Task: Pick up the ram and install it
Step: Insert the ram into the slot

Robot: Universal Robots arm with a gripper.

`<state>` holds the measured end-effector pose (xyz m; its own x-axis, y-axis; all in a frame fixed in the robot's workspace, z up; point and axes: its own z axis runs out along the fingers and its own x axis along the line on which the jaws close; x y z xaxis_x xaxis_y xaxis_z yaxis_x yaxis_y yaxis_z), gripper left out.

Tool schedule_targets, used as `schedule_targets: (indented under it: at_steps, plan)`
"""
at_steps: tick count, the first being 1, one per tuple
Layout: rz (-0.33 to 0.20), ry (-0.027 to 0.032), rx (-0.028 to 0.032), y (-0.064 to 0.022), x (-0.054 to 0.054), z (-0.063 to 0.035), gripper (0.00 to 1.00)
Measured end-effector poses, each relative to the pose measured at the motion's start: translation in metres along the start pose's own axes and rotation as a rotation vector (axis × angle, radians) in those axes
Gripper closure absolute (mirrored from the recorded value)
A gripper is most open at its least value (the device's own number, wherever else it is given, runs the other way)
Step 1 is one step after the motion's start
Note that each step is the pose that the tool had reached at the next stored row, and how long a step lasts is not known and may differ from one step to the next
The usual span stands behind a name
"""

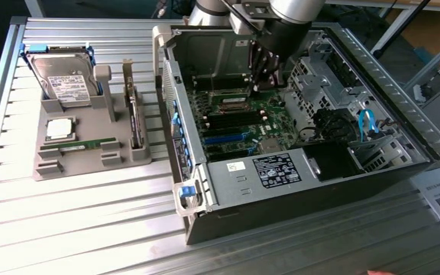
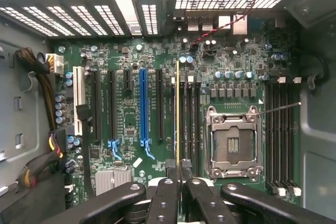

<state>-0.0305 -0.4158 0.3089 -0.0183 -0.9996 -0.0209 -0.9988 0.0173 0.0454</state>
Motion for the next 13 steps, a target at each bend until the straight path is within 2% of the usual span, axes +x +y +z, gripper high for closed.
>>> schedule_targets:
  at_steps: [13]
  plan:
    - [0.0,-0.0001,0.0001,-0.0008,0.0,0.0187,0.88]
